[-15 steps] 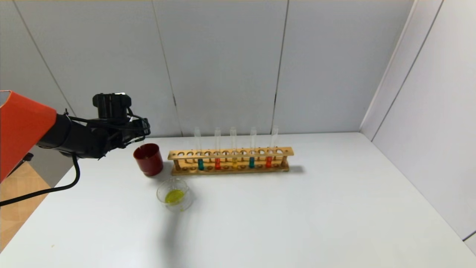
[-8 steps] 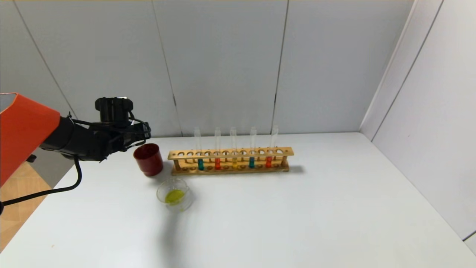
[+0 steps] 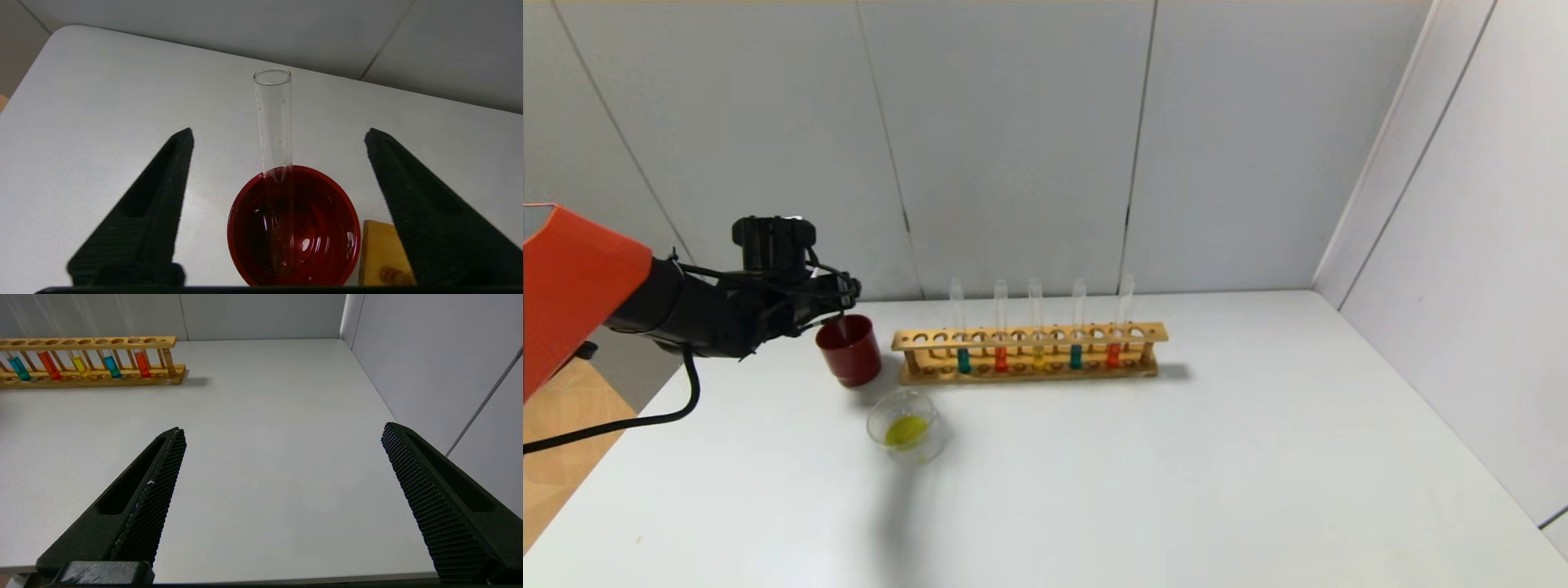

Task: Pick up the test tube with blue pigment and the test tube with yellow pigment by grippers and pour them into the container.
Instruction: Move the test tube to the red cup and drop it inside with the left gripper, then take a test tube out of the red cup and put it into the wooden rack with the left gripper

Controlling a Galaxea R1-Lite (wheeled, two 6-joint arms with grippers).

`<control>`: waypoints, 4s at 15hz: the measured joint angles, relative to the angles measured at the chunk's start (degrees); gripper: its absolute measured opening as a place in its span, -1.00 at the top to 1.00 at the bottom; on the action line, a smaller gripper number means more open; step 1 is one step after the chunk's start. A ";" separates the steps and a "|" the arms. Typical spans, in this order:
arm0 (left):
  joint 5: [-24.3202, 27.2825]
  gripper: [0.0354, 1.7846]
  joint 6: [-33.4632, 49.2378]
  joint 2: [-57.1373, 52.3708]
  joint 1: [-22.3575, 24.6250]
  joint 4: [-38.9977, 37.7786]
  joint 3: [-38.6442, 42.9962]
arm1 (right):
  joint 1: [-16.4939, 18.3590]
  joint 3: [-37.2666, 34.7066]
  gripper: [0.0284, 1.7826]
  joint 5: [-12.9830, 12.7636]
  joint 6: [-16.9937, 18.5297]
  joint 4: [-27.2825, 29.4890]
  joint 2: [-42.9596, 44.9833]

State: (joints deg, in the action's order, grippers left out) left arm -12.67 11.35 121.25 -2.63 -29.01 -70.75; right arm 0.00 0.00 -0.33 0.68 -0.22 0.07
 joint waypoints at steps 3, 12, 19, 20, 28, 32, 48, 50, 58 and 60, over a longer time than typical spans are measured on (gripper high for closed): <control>0.51 -0.95 0.26 -4.27 0.00 0.07 0.00 | 0.00 0.00 -0.96 0.00 0.02 0.00 0.00; 12.31 -0.96 -0.06 -26.62 0.16 3.16 10.48 | 0.00 0.00 -0.96 0.00 0.00 0.00 0.00; 13.96 -0.96 -1.77 -39.67 -6.18 1.65 29.99 | 0.00 0.00 -0.96 0.00 0.02 0.00 0.00; 13.93 -0.96 -2.76 -40.38 -7.06 0.30 32.45 | 0.00 0.00 -0.96 0.00 0.02 -0.02 0.00; 13.57 -0.96 -4.33 -35.47 -13.76 -13.29 40.55 | 0.00 0.00 -0.96 0.00 0.02 -0.02 0.00; 11.09 -0.96 -4.66 -25.60 -16.19 -20.60 36.55 | 0.00 0.00 -0.96 0.00 0.00 -0.02 0.00; 8.42 -0.96 -6.95 0.56 -17.04 -19.86 13.97 | 0.02 0.00 -0.96 0.02 0.00 -0.02 0.00; 8.42 -0.96 -6.92 1.38 -17.04 -19.64 13.07 | 0.00 0.00 -0.96 0.00 0.00 -0.02 0.00; 8.40 -0.24 -6.89 3.10 -17.26 -18.36 10.59 | 0.00 0.00 -0.96 0.00 0.00 0.00 0.00; 8.42 0.20 -6.89 3.12 -17.42 -18.53 10.70 | 0.00 0.00 -0.96 0.04 0.02 -0.02 0.00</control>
State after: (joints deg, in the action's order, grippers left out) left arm -4.24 4.46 124.37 -20.05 -47.54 -60.05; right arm 0.00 0.00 -0.29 0.71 -0.24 0.07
